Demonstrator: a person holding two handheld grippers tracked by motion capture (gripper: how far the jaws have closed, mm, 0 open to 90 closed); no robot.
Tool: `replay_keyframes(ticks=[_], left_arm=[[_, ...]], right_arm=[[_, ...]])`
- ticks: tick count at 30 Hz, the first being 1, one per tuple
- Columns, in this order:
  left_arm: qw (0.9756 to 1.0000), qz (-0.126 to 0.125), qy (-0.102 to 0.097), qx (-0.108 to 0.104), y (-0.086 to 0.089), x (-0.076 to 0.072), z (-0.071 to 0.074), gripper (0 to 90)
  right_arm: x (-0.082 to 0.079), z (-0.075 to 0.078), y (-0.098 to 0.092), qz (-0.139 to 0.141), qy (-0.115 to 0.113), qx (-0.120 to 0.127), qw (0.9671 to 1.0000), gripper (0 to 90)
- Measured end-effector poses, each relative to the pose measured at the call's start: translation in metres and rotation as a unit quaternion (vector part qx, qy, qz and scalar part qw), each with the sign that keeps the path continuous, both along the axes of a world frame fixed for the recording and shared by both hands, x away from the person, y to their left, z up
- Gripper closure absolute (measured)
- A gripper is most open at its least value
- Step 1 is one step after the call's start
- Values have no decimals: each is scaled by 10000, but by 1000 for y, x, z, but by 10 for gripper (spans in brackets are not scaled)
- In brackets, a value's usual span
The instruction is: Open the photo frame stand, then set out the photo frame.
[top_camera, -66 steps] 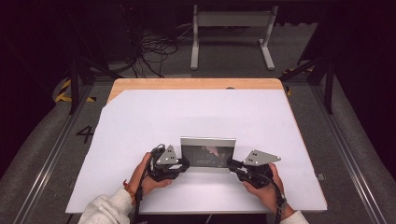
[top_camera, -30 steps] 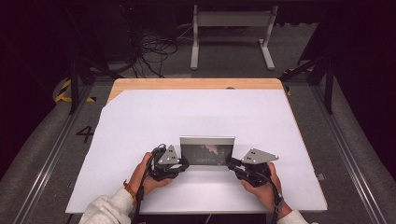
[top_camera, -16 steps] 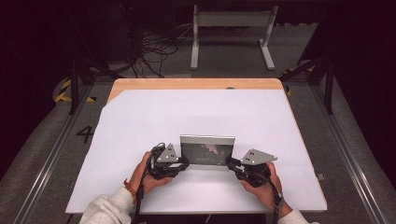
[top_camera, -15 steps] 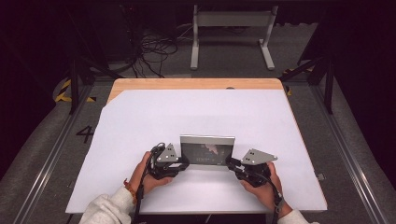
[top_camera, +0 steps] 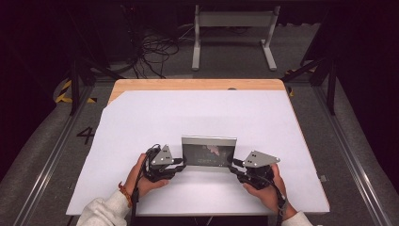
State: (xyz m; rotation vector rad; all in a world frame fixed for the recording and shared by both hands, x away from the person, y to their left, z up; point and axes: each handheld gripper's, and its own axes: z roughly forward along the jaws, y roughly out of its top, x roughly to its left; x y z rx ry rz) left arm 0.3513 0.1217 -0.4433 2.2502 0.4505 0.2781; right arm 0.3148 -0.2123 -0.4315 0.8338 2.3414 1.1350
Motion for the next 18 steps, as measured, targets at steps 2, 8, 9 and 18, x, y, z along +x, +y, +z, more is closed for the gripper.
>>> replay_keyframes(ticks=[2, 8, 9, 18], left_arm=[[10000, 31, -51, -37, 5, -5, 3, 698], [9999, 90, -129, -57, 22, -19, 6, 681], [9998, 113, -129, -103, 25, -21, 6, 678], [9994, 217, -254, -38, 39, -26, 9, 635]], right_arm=[[-3, 4, 0, -3, -39, -38, 10000, 654], [-9, 9, -2, 60, -117, -176, 9998, 595], [-10, 10, -3, 54, -128, -205, 9997, 588], [-15, 12, -11, -27, -223, -302, 9993, 541]])
